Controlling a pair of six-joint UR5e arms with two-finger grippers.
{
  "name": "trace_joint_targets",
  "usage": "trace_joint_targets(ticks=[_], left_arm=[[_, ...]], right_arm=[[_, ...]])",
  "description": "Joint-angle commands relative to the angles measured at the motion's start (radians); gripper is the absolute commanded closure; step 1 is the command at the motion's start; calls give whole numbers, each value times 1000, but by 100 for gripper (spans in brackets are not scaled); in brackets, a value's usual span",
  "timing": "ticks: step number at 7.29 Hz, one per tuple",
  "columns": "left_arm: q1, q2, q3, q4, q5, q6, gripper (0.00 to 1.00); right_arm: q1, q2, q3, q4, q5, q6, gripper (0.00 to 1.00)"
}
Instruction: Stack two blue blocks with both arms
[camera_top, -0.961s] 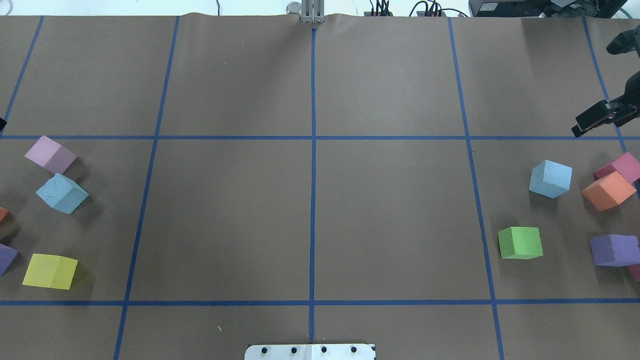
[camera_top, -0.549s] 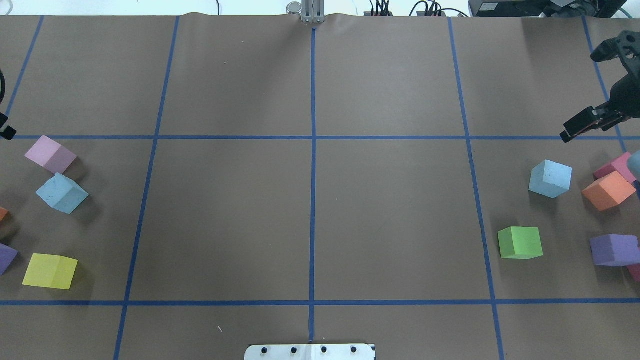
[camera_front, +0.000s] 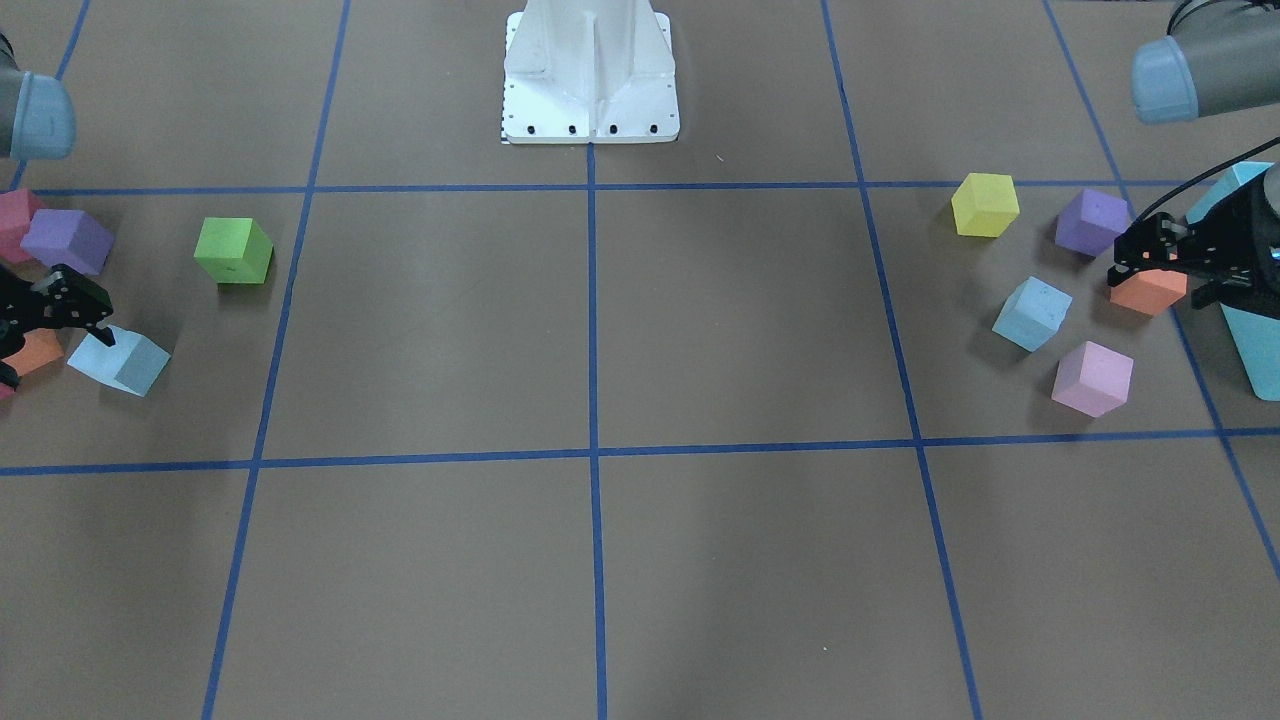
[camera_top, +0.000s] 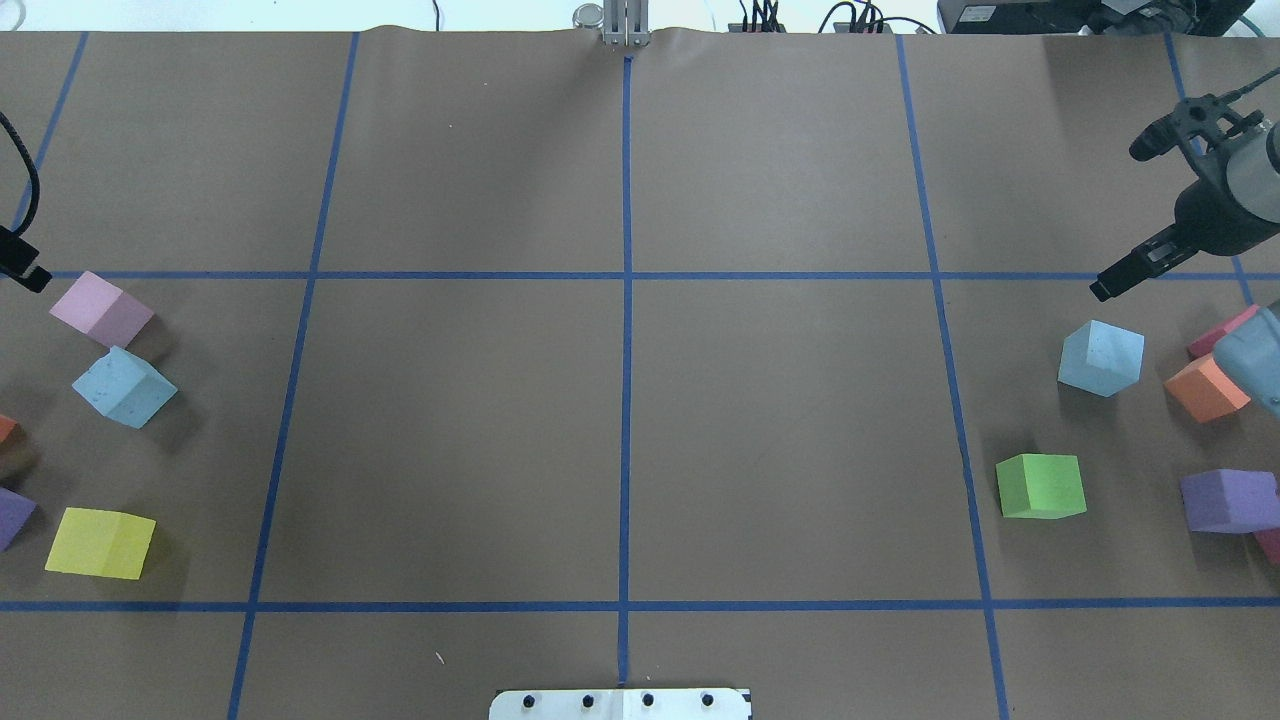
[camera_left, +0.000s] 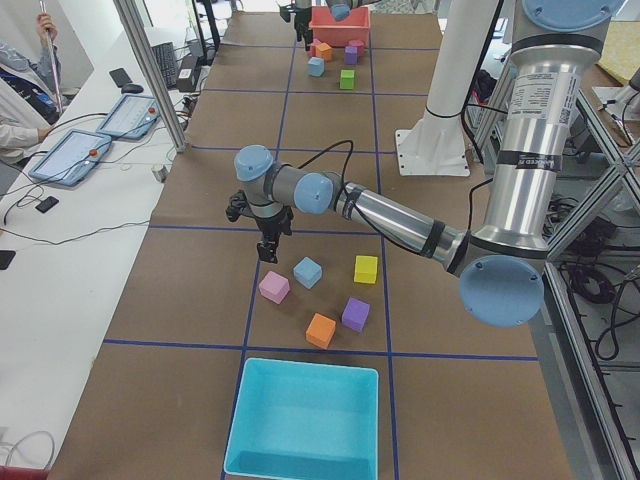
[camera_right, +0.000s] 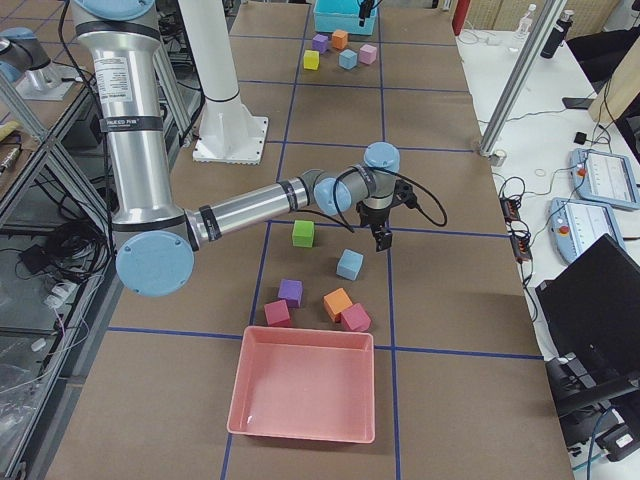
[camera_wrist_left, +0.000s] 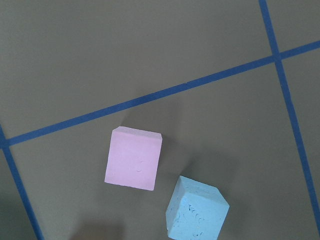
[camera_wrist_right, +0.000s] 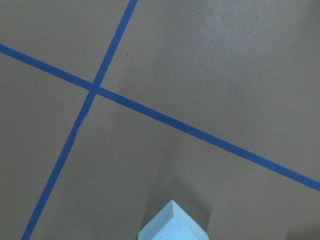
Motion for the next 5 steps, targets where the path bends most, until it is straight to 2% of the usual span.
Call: trace_joint_targets(ticks=[1, 5], left_arm=[[3, 2, -2, -1, 1, 0, 1], [3, 9, -11, -1, 1, -21, 1]], right_arm=[[-57, 4, 1, 13, -28, -106, 1], [-81, -36, -7, 13, -23, -271, 2]])
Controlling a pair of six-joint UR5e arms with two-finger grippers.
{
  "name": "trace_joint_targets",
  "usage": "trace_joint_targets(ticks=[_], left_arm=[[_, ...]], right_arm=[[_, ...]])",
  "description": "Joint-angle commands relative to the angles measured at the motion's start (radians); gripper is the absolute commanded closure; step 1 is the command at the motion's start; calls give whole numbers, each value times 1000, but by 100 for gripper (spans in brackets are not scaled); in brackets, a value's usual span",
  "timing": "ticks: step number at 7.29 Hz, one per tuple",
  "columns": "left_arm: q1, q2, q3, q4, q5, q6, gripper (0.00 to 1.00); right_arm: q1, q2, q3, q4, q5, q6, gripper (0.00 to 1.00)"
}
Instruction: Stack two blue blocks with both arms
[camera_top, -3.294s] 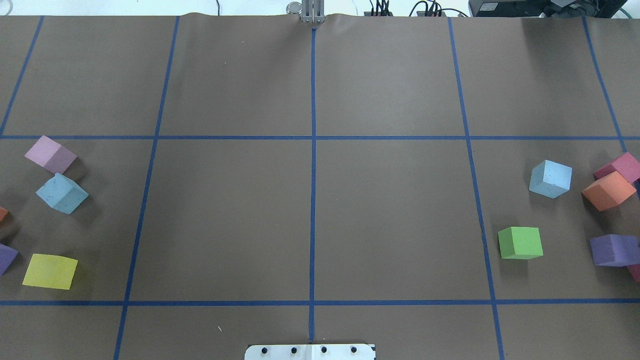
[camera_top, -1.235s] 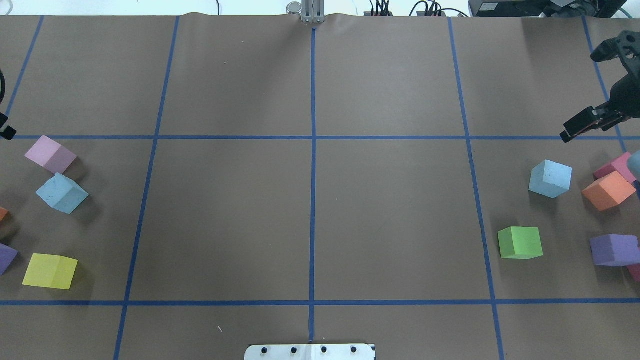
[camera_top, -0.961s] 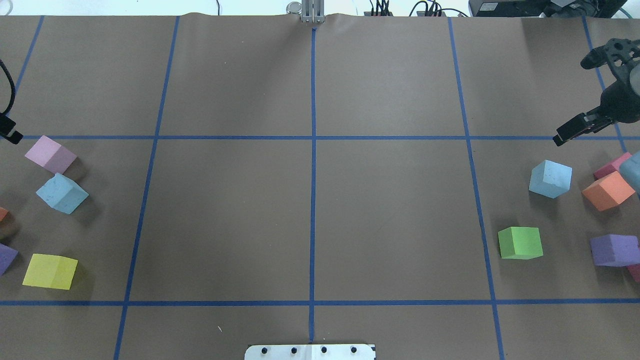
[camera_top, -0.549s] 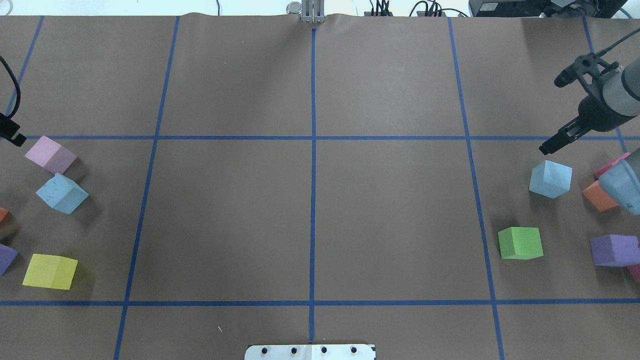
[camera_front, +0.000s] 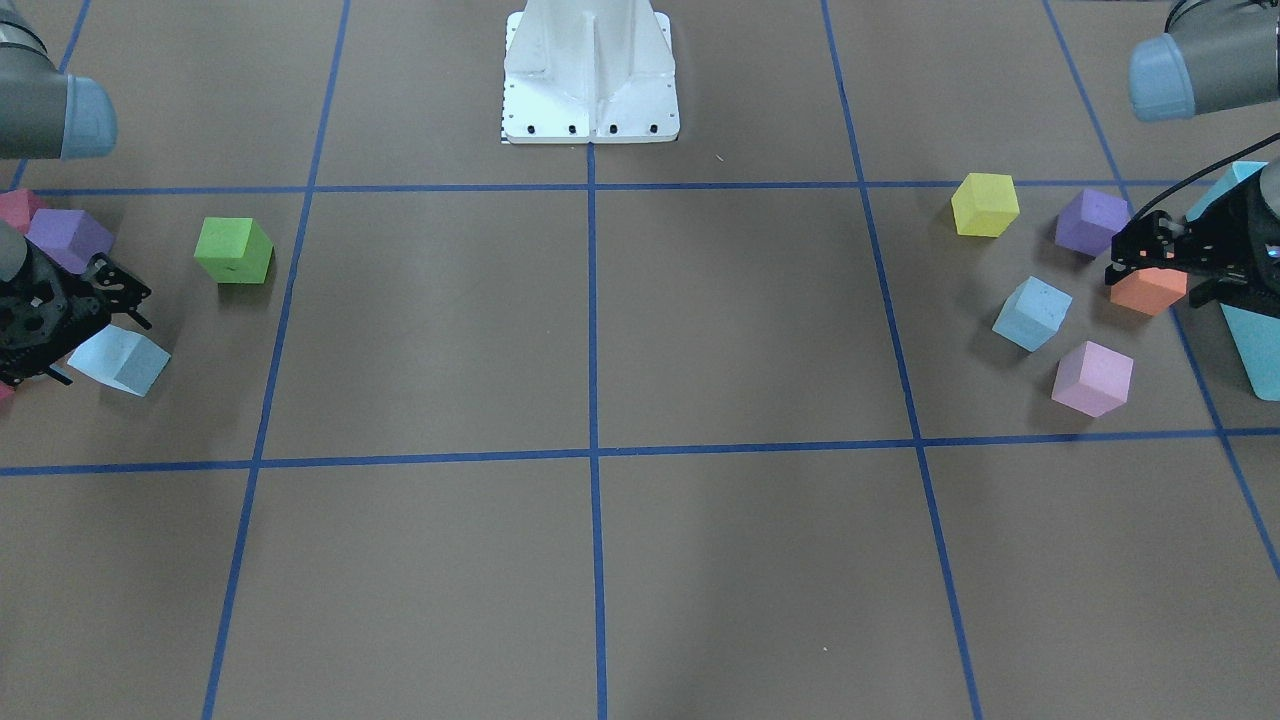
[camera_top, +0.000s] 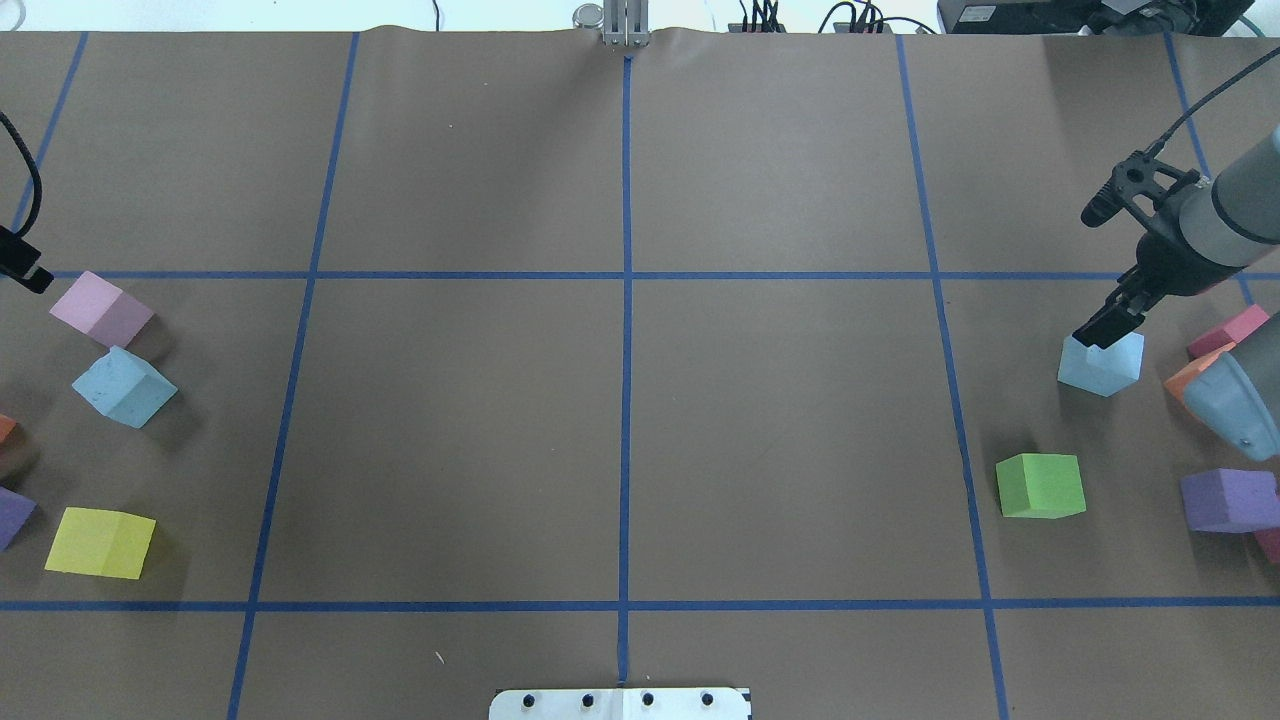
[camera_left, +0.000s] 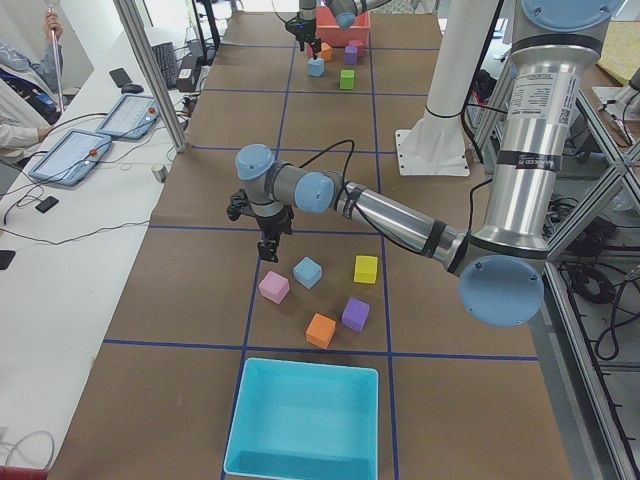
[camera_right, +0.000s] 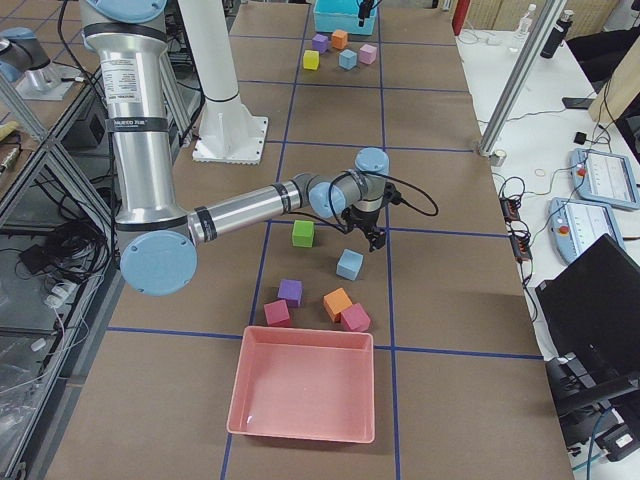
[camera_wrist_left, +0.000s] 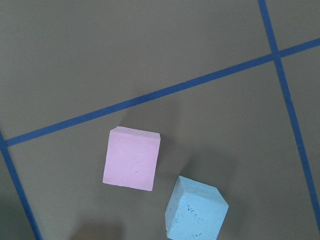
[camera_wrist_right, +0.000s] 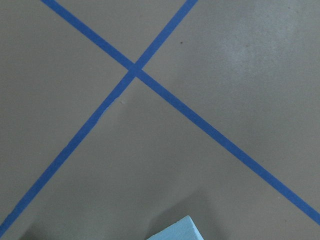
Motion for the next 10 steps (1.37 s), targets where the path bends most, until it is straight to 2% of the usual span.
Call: trace_joint_targets(ticks=[1, 3, 10], left_arm=[[0, 5, -3, 0, 0, -15, 1], [0, 5, -6, 0, 0, -17, 1], [0, 4, -3, 0, 0, -17, 1]], right_arm=[[-24, -6, -3, 0, -3, -44, 2], [-35, -6, -12, -1, -3, -91, 5], [-35, 10, -68, -3, -33, -173, 4]])
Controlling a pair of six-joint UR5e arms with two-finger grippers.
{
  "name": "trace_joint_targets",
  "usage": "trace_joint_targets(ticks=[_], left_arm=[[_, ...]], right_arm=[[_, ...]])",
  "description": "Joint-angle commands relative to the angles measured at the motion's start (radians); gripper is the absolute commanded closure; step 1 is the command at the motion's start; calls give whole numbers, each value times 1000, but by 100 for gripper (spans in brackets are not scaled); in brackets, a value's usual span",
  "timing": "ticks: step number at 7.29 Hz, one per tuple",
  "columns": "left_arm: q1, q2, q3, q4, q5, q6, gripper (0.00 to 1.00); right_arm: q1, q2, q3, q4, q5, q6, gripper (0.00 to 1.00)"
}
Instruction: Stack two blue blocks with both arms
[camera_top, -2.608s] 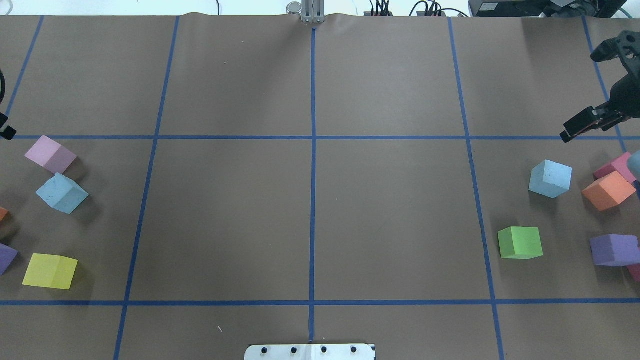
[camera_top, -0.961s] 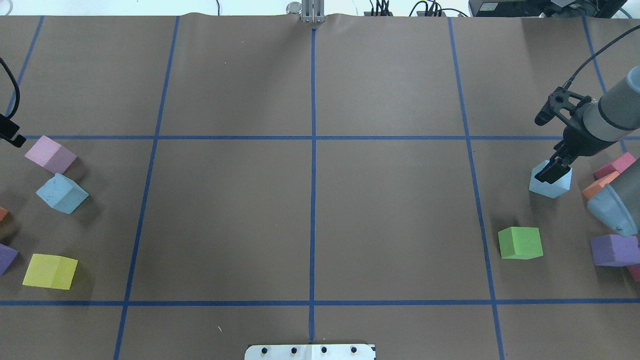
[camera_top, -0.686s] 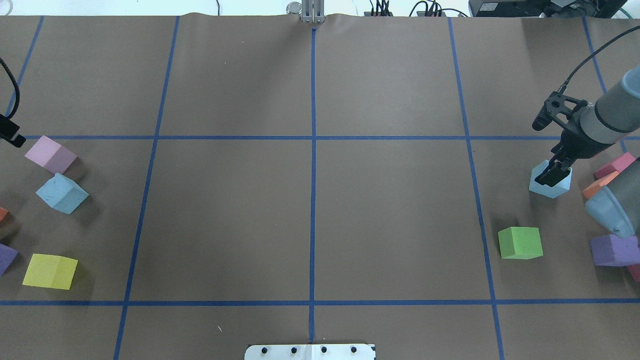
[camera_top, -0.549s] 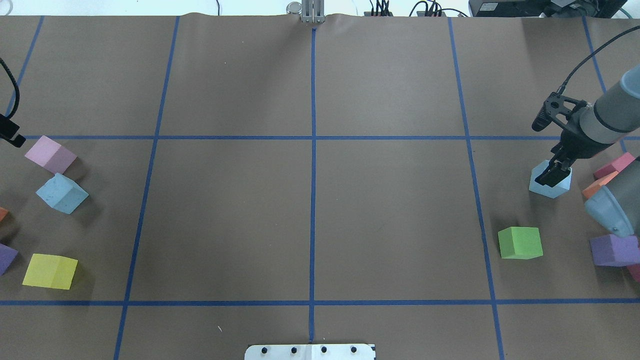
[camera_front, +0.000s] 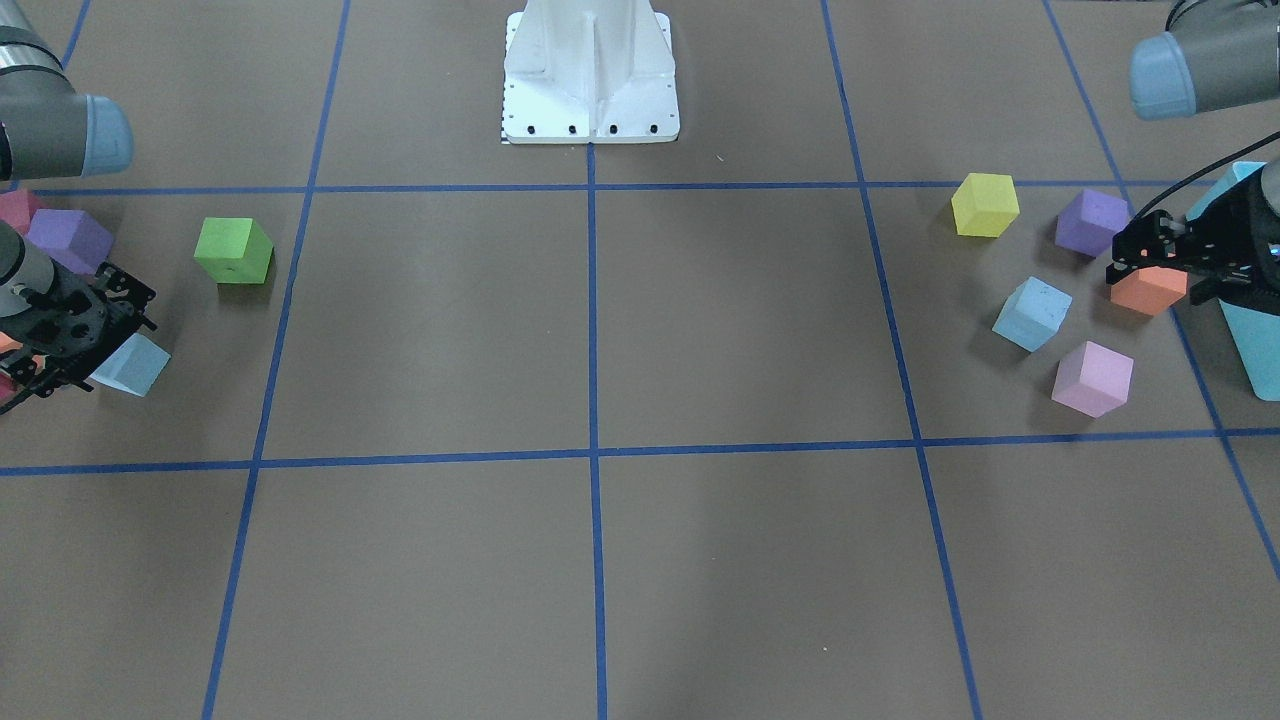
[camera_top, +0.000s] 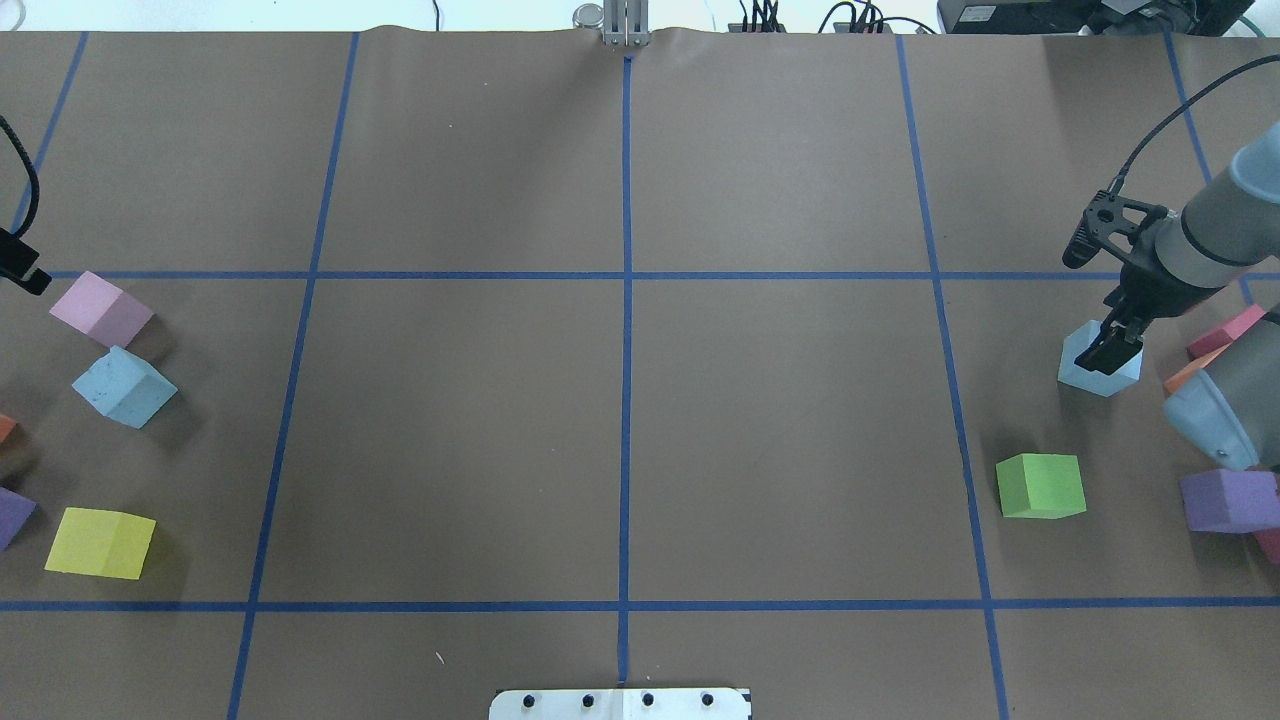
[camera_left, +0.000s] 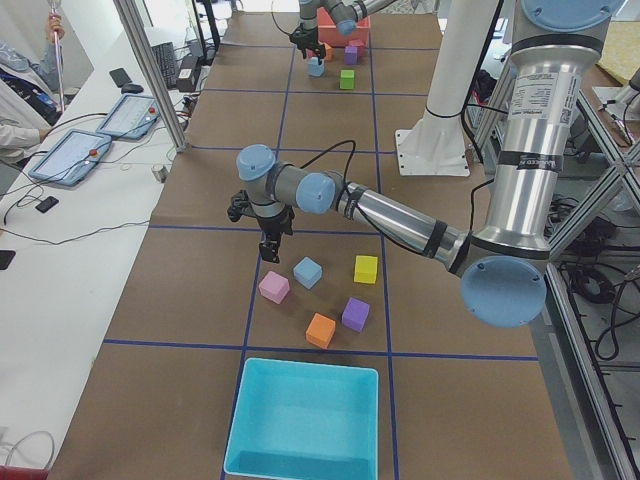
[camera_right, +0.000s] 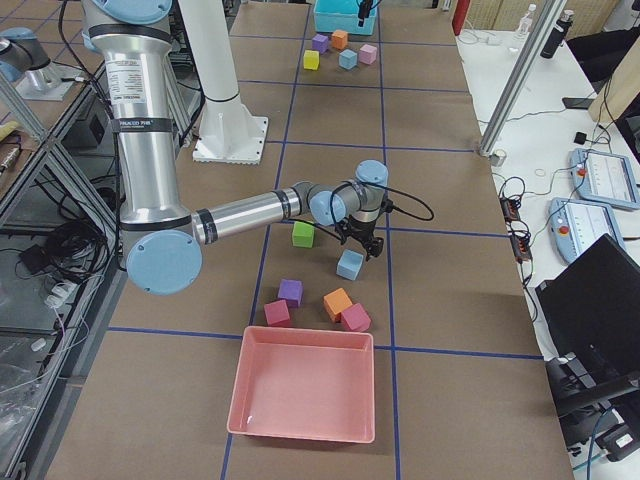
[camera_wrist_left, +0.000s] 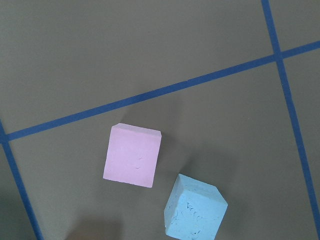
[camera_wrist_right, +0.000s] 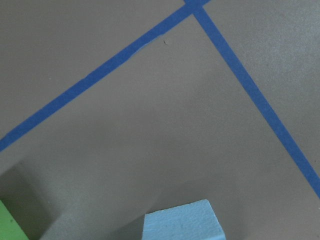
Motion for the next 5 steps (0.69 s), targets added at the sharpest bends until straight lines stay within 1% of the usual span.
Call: trace_joint_targets(ticks=[1, 5], left_arm=[[-1, -1, 2, 0, 0, 2, 1], [1, -4, 3, 0, 0, 0, 1]], right_arm=[[0, 0, -4, 0, -10, -8, 4], [-3, 1, -24, 2, -26, -13, 4]])
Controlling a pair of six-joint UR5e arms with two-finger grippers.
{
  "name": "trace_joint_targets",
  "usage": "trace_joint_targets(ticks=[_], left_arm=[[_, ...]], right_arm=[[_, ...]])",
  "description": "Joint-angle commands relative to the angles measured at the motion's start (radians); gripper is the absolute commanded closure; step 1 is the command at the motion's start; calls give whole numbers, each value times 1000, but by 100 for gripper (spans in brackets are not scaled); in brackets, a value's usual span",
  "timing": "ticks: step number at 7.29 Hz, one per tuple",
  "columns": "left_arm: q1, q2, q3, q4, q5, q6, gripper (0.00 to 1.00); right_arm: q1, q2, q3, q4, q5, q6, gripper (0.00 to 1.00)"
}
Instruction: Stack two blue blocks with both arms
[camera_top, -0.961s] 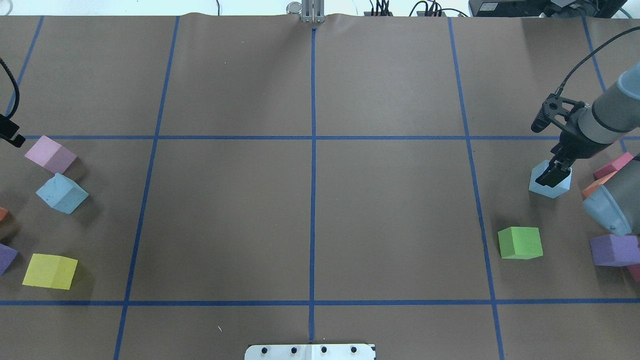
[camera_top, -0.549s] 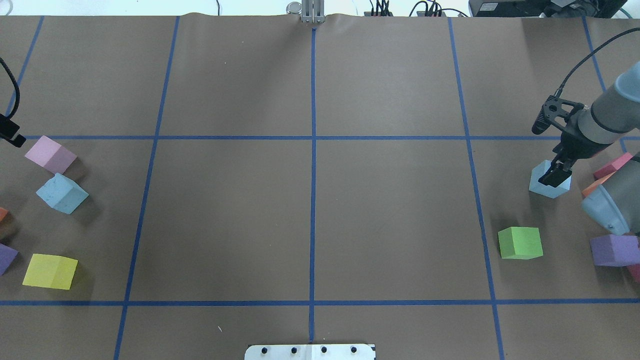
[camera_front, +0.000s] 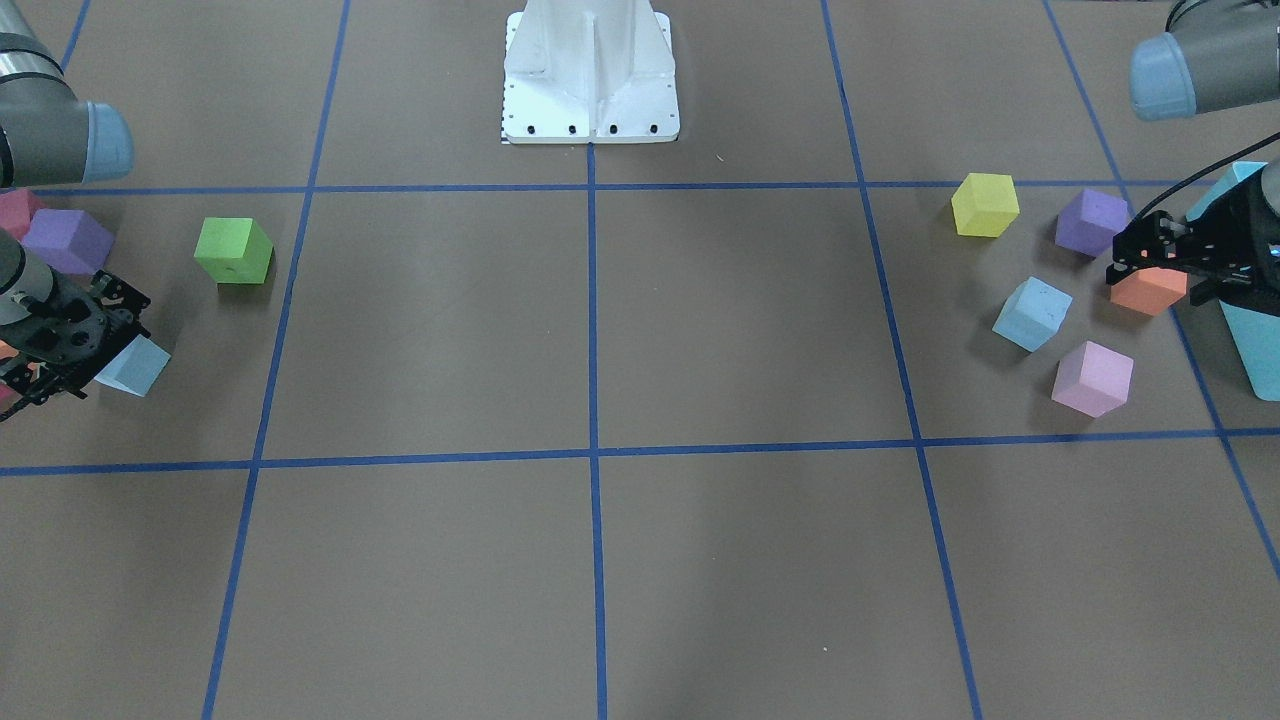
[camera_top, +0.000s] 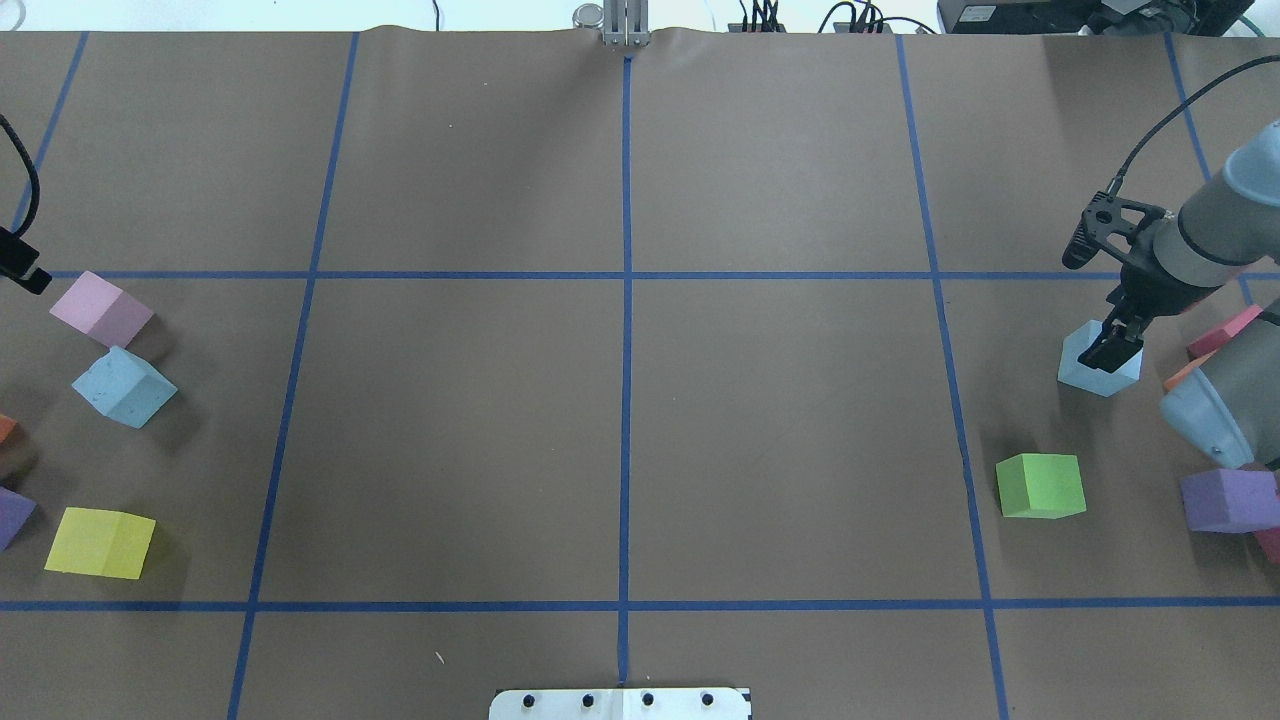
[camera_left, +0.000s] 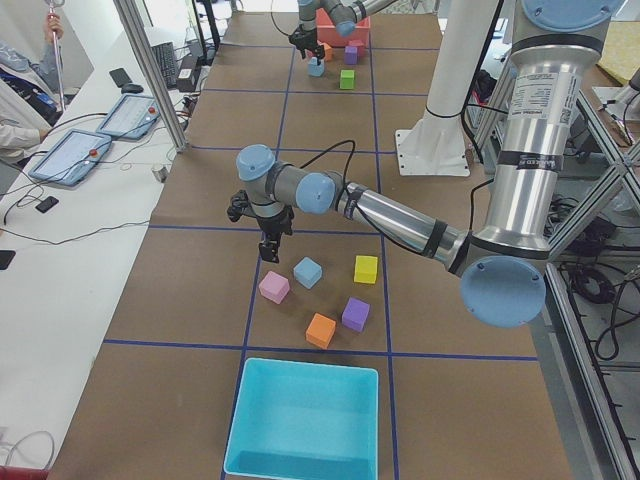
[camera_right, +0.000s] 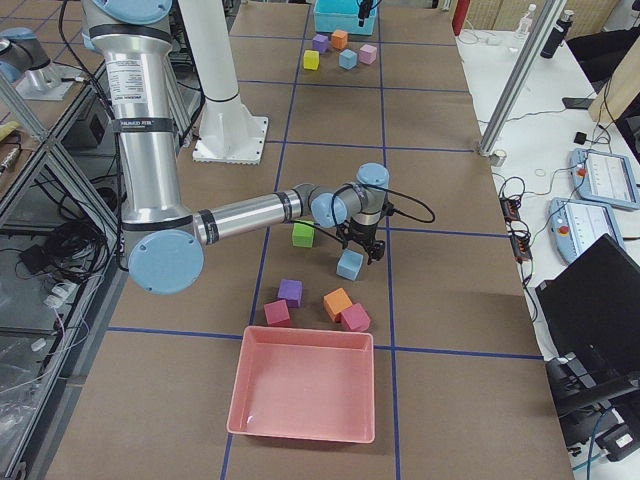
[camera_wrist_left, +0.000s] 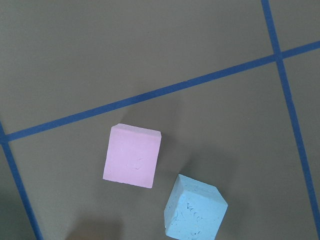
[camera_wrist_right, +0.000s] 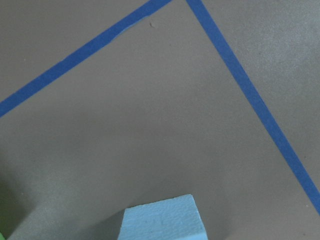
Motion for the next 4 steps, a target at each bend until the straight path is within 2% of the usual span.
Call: trace_joint_targets(ticks=[1, 4], left_arm=[[1, -3, 2, 2, 0, -1, 1], [0, -5, -1, 2, 0, -1, 1]], right_arm=[[-1, -11, -6, 0, -5, 0, 4], [-13, -5, -25, 0, -10, 9, 3]])
